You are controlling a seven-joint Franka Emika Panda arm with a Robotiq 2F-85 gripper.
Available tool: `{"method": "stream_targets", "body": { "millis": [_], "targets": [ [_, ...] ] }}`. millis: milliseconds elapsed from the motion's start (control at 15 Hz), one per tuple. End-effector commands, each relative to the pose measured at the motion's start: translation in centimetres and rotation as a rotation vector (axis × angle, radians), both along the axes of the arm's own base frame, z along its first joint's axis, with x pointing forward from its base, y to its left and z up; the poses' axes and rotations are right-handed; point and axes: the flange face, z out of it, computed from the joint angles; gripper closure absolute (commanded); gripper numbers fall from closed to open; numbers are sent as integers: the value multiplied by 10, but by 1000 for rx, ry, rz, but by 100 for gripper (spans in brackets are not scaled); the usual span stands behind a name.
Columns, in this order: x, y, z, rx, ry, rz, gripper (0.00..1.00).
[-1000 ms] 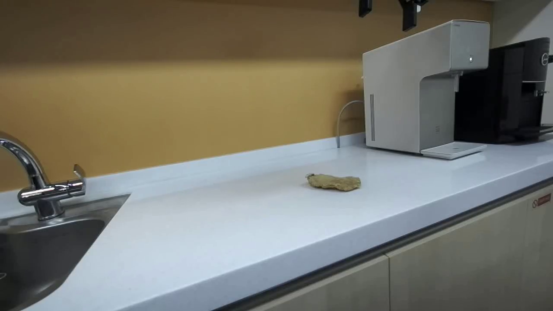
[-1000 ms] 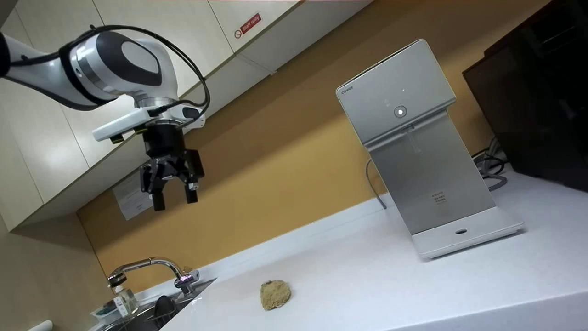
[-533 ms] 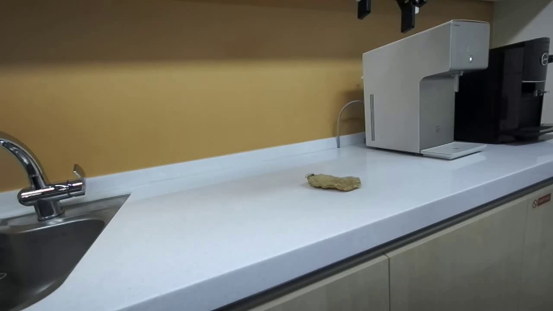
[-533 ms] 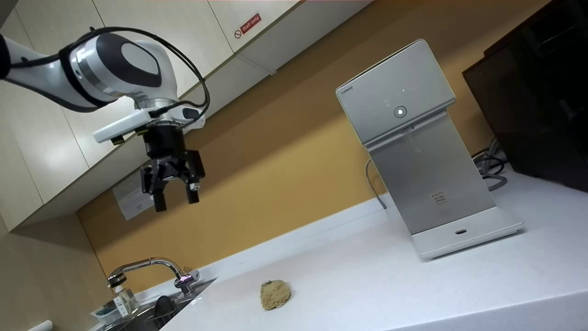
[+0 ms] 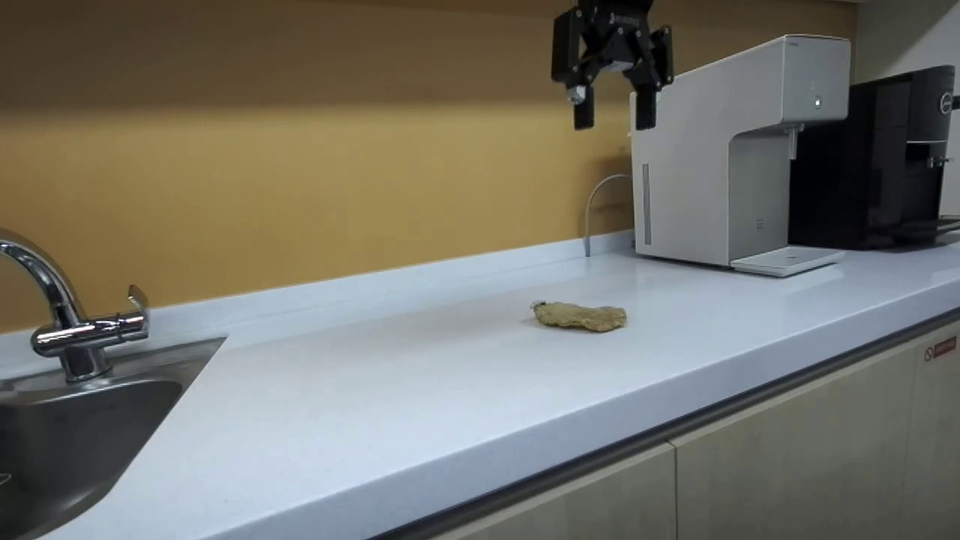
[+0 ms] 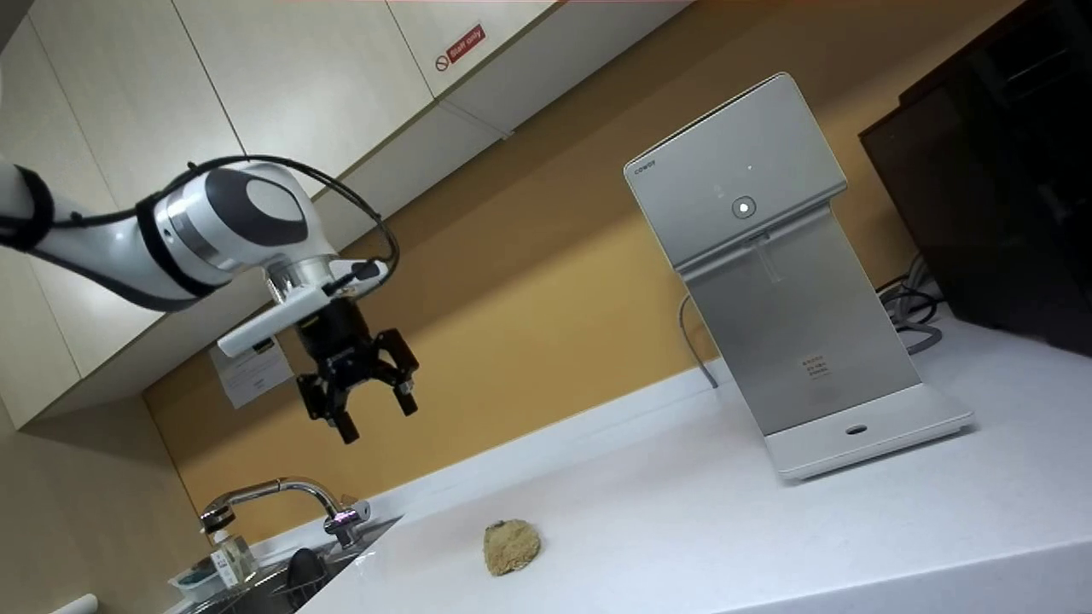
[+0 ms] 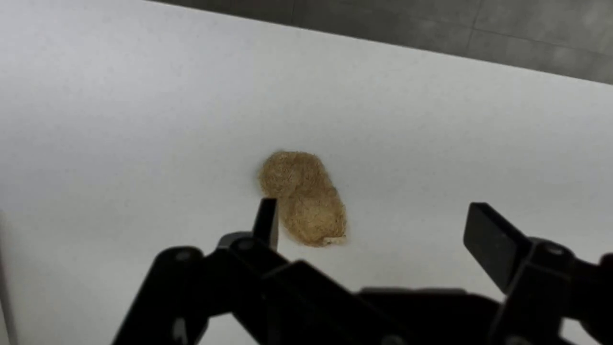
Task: Wipe the counter with the brown cloth
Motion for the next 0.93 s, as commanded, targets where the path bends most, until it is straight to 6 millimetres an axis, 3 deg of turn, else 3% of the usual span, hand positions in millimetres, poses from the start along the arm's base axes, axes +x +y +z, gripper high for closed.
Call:
{"method": "stream_targets", "body": {
  "millis": [0, 133, 200, 333, 600, 867],
  "targets": [
    [15, 10, -40, -78, -61, 50, 0],
    [26, 6, -68, -102, -33, 34, 0],
    [19, 9, -53, -77, -42, 58, 0],
    [25, 7, -73, -85, -19, 59, 0],
    [28, 12, -83, -115, -8, 77, 0],
    [45, 20, -124, -121, 41, 112, 0]
  ]
}}
